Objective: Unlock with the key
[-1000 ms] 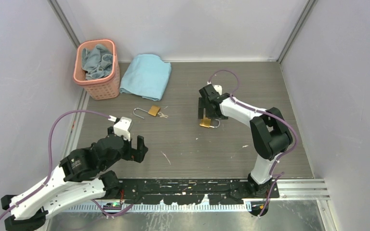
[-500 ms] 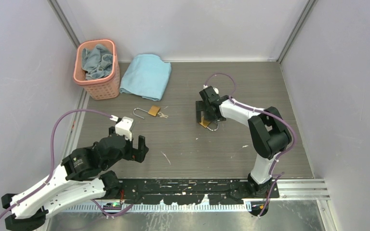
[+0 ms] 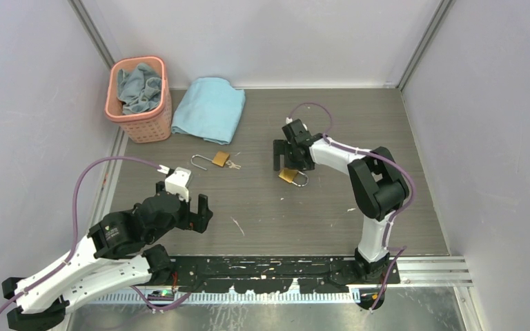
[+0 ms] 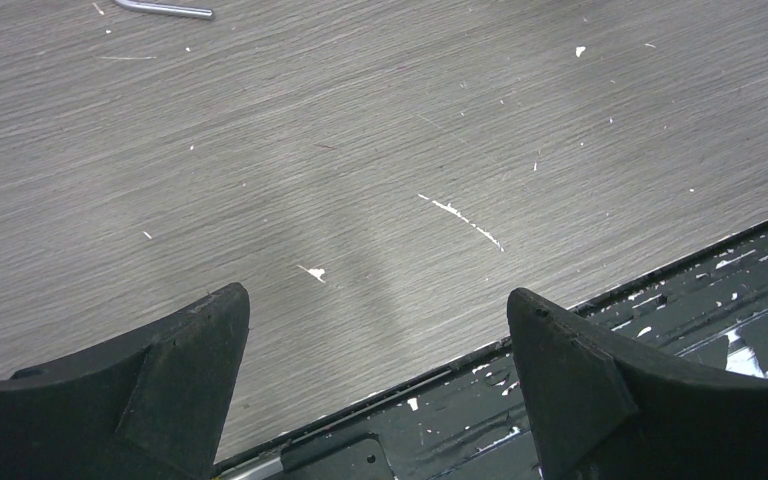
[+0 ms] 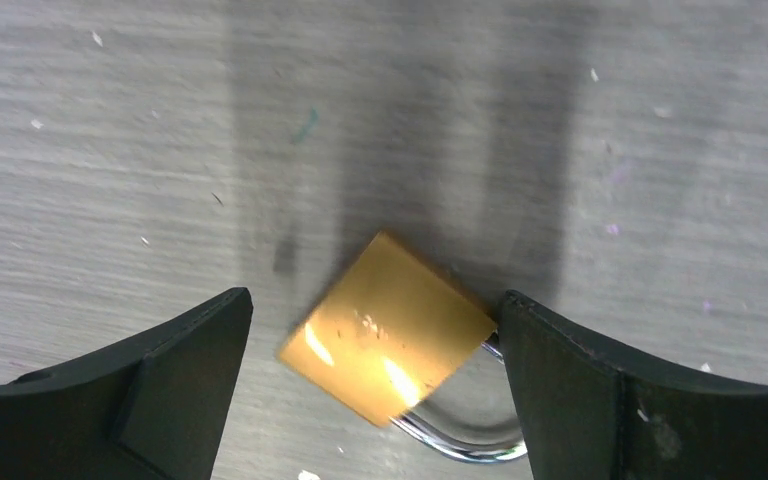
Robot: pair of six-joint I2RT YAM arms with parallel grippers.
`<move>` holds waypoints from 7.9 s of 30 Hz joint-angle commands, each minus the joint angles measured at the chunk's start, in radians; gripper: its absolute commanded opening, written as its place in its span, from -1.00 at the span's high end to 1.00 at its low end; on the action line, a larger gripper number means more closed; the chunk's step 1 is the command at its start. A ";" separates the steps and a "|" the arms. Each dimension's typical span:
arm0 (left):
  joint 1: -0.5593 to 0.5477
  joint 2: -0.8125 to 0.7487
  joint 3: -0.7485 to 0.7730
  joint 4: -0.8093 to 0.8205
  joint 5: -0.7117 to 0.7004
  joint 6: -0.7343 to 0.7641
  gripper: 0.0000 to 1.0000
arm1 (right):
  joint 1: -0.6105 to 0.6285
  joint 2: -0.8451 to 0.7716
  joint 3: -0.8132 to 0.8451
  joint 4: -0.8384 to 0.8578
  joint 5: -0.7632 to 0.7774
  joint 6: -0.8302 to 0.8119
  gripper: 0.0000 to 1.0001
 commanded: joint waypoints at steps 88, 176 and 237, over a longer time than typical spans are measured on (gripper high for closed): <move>0.002 -0.037 -0.006 0.052 0.059 0.034 -0.99 | -0.462 0.115 0.144 -0.222 0.082 -0.080 0.11; 0.001 0.618 0.083 1.039 0.381 -0.197 0.32 | 0.237 -0.870 -0.263 0.042 -0.036 0.258 0.97; 0.105 0.471 0.074 1.152 1.234 -0.135 1.00 | 0.290 -1.157 -0.343 0.275 -0.548 0.259 0.53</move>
